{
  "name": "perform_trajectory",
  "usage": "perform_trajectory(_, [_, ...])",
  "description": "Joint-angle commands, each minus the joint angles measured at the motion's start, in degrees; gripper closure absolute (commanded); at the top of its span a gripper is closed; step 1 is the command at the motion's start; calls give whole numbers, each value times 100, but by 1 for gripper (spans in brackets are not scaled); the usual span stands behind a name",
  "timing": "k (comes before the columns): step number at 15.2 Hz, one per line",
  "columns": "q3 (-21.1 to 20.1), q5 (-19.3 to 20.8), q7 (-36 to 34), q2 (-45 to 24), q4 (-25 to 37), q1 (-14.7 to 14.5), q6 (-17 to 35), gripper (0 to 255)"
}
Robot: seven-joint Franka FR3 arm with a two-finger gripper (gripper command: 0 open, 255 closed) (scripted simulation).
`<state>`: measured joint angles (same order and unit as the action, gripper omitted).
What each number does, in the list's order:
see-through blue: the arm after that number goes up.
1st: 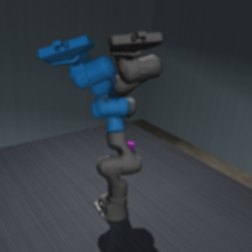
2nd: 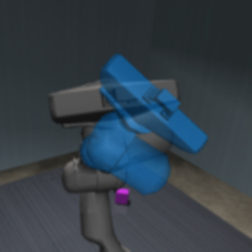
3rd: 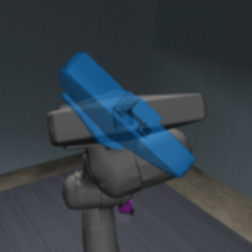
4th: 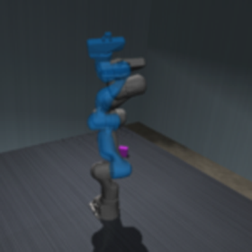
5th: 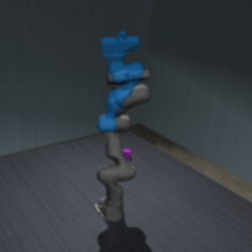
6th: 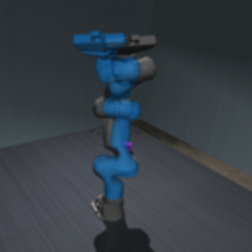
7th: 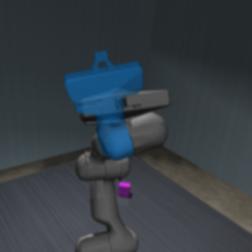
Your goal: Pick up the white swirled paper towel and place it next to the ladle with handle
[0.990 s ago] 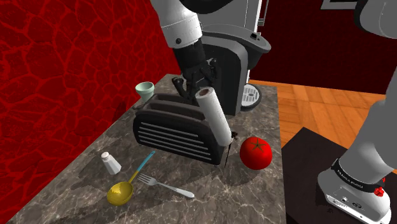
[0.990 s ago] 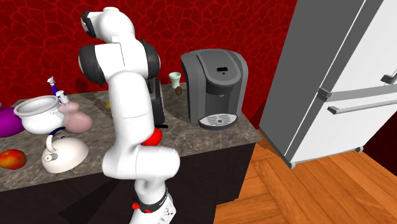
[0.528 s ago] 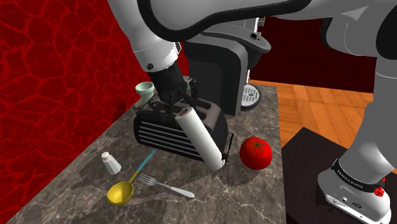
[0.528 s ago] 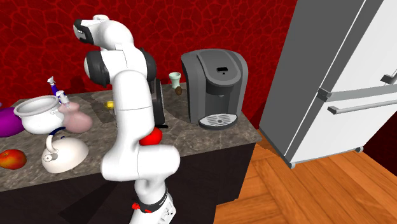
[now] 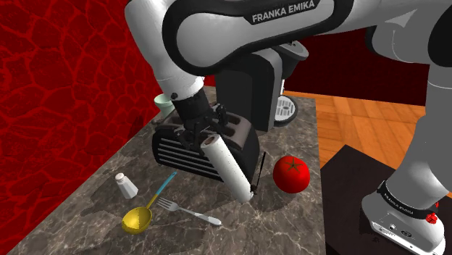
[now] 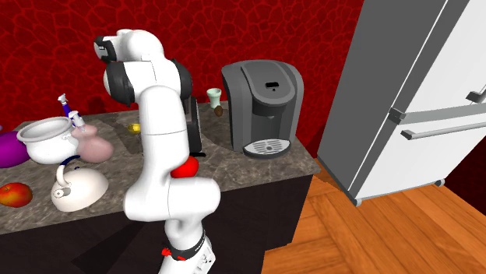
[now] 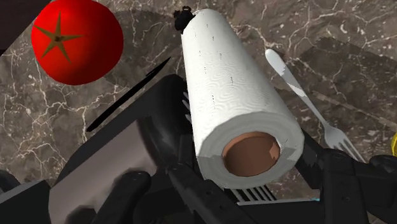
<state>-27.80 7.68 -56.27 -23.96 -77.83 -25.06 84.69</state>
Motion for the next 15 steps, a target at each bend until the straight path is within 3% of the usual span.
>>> perform_trajectory(1, [6, 3, 1, -2, -175, 18, 178, 255])
perform_trajectory(11, [40, 48, -16, -79, -884, 72, 950, 255])
perform_trajectory(15, [40, 48, -16, -79, -884, 72, 950, 255])
